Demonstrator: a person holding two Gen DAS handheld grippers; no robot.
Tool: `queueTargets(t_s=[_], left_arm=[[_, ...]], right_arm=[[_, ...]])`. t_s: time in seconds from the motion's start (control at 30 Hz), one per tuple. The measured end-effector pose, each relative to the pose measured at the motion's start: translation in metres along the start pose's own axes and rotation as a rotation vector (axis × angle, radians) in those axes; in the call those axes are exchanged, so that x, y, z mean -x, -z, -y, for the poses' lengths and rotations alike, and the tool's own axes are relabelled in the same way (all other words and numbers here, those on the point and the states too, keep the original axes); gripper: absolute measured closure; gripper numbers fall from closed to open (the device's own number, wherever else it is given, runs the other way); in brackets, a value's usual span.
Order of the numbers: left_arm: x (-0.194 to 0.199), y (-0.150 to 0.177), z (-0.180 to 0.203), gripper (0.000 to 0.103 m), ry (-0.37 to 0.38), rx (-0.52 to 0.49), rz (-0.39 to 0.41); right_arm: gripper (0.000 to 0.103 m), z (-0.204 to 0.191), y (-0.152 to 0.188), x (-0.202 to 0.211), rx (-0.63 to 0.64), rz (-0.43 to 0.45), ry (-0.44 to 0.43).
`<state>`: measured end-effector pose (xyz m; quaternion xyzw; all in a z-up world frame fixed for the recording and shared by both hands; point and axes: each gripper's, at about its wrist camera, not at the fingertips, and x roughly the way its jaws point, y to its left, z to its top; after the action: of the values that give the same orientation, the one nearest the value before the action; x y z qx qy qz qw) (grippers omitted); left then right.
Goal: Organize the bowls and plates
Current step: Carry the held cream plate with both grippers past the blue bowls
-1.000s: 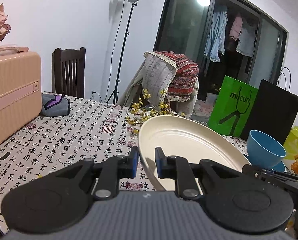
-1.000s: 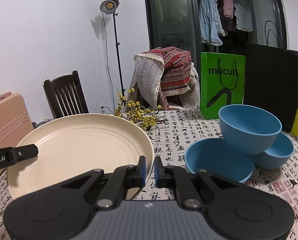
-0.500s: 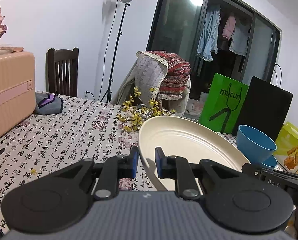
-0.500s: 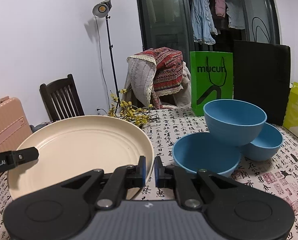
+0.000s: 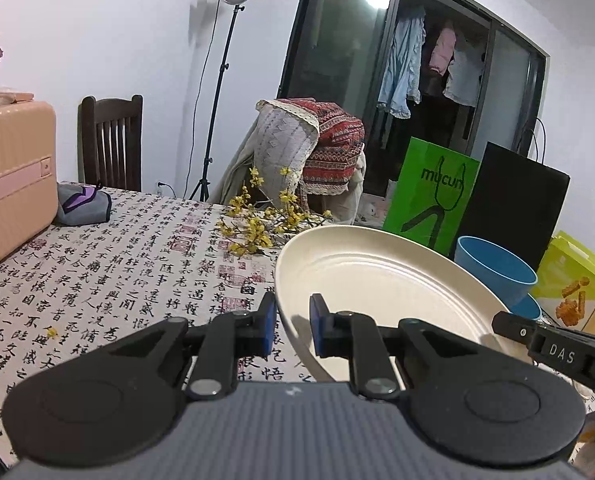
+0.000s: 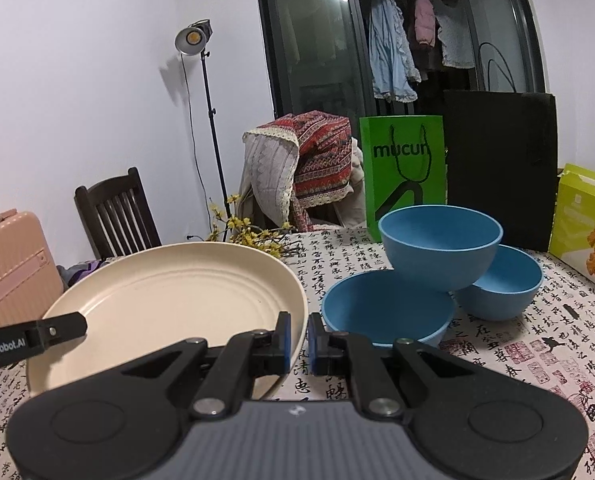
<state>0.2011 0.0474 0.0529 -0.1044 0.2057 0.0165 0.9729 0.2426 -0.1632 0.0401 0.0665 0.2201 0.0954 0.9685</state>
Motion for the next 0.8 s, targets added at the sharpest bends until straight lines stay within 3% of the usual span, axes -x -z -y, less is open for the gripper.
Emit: queueTargets(t_s=[0.8], left_arm=[[0.013,0.024,0.032,0.085,0.095,-0.049,0.033]], right_arm=[[0.094,0.037,0.019,0.04,-0.037,0.069,0.054]])
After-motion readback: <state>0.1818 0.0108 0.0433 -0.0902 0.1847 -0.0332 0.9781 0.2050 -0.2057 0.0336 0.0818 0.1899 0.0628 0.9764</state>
